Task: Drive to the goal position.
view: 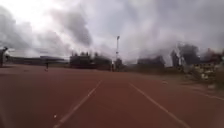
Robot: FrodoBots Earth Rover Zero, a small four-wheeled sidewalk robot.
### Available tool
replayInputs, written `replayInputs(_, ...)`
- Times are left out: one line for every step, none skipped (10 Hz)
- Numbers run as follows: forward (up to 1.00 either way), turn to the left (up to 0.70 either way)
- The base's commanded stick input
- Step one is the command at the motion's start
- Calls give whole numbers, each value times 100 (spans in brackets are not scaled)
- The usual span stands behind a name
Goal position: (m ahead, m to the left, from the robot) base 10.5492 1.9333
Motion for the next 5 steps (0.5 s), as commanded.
replayInputs(85,-34)
replayInputs(85,-34)
replayInputs(85,-34)
replayInputs(85,0)
replayInputs(85,0)
